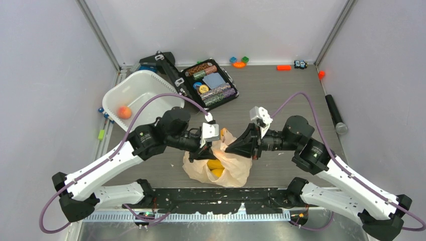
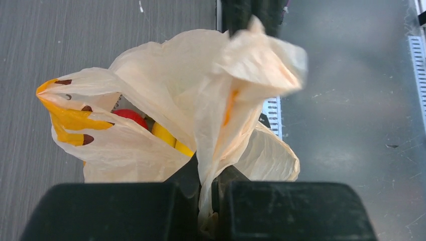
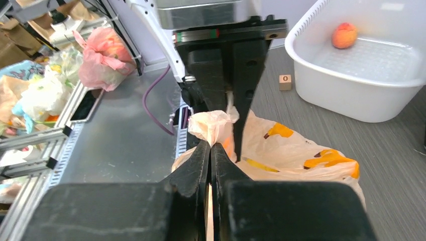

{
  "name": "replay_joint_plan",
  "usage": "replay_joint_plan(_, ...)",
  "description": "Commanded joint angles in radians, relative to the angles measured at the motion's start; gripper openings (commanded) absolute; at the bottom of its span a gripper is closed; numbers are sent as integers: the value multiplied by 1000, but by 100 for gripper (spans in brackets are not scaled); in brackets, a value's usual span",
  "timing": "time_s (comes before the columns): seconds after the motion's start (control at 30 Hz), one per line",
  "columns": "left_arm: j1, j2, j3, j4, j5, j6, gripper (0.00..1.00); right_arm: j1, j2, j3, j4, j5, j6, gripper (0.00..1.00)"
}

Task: Place the fake fruits into the plastic bag and tie a complex knot
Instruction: Adjust the plastic bag at the center of the board.

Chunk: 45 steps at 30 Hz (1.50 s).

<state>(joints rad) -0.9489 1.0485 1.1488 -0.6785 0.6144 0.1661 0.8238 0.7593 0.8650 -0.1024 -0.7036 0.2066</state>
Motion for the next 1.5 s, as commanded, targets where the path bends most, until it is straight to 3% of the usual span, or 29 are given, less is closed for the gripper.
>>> replay_joint_plan(0.0,2,-4,28,-28,-81,-16,0,145,-4,37,-12,178,-77,5)
replay_joint_plan(0.17,15,-5,28,-22,-141,-34,0,325,22,24,-8,321,-132,5)
replay_joint_plan(0.37,31,-14,22,5,-133,-69,0,455,104,-14,-12,574,-175,5)
replay_joint_plan(0.77,37,-25,35,-5,-131,-111,0,566,247,-15,-69,988,-256,5)
replay_joint_plan(1.47,37,-129,-35,38,-101,-340,15,579,217,-95,18,1011,-263,5)
